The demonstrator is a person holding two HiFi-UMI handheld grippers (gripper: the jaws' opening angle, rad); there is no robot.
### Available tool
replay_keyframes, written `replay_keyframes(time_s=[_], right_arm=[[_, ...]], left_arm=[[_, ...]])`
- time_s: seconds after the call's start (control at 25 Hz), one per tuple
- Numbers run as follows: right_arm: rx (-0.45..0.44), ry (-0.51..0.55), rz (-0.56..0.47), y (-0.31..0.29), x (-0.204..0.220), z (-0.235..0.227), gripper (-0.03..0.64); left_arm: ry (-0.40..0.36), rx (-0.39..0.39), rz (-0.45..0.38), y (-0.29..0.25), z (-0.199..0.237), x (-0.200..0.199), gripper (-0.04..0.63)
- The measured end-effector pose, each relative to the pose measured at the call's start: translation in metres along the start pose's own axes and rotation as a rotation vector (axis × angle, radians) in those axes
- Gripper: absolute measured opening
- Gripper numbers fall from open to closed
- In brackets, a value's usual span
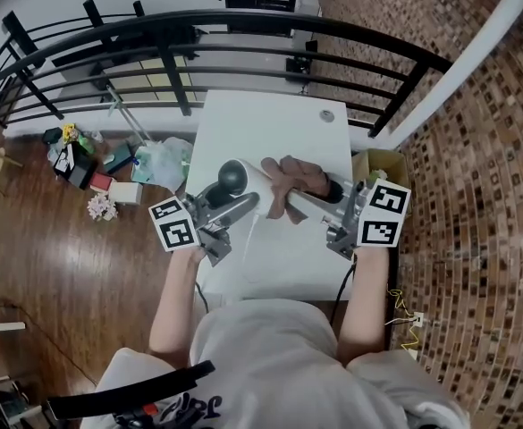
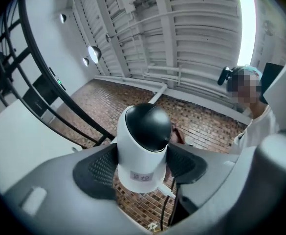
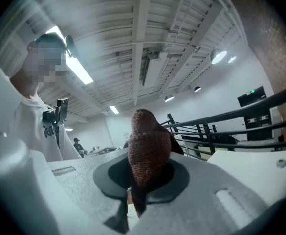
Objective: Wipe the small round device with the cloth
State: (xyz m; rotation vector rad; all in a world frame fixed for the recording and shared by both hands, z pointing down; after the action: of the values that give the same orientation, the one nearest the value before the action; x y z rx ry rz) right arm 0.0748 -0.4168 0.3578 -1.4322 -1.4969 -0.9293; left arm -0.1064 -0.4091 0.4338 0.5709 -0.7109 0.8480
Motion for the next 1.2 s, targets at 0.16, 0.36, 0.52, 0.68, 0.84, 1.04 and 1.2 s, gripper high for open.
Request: replay_keyframes(time_s=[0.16, 0.36, 0.52, 0.68, 0.84, 1.04, 1.2], right_arm=[[-0.037, 0.069, 0.138, -0.022, 0.013, 0.014, 0.028], [0.024, 0.042, 0.081, -0.01, 0.009, 0.004, 0.028], [0.059, -0.061, 0.031, 0.004, 0.016, -0.018, 0.028], [0.023, -0.126, 0.095, -0.006, 0.04, -0.026, 0.028], [-0.092, -0.207, 0.015, -0.017, 0.042, -0.024, 0.028], [-0.14, -0.228, -0.008, -0.021, 0.041, -0.021, 0.028], [-0.136, -0.238, -0.061, -0.021, 0.042, -0.023, 0.028]], left_arm=[[-0.014, -0.04, -0.025, -0.006, -0.002, -0.002, 0.337], [0.001, 0.043, -0.016, -0.008, -0.012, -0.001, 0.337], [0.017, 0.21, 0.033, -0.003, -0.031, 0.004, 0.337], [-0.005, 0.395, 0.09, -0.009, -0.057, 0.009, 0.337], [-0.034, 0.472, 0.09, -0.01, -0.072, 0.008, 0.337], [-0.026, 0.504, 0.065, -0.006, -0.075, 0.005, 0.337], [-0.016, 0.51, 0.029, -0.006, -0.074, 0.003, 0.337]])
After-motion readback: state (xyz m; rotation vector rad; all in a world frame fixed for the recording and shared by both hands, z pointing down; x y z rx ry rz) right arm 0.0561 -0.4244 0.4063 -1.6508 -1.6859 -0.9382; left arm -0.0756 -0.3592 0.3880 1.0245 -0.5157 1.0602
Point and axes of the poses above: the fingertips, and each gripper's own axes: y backward along the fingers, z to its left, x out of its underside, the point moved 7 cm from there along y, backward along the fingers, and after that the axes turned 5 degrees about -x, right-handed, at the moved point
